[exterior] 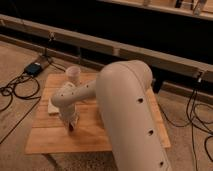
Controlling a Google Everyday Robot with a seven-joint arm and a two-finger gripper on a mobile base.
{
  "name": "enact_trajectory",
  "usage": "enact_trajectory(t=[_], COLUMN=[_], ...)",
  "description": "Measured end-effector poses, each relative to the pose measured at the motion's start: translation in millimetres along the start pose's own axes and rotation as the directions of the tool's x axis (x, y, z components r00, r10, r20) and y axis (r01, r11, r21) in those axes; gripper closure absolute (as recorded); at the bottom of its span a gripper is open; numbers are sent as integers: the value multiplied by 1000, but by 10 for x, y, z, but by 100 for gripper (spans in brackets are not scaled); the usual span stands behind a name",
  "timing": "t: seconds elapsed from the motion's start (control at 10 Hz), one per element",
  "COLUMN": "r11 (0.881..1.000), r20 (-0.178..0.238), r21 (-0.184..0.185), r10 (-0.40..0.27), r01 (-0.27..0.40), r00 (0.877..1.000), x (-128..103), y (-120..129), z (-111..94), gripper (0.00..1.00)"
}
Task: Drag the pepper across the table
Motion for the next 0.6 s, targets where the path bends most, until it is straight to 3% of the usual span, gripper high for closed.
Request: enact_trajectory(t=[0.3,0.6], r11=[999,996], r20=[-74,-164], r21=[3,19], r10=[-37,-81], r01=[37,86], r00=[997,983], x=[216,446], y=[76,132], z=[-3,35], gripper=[96,96])
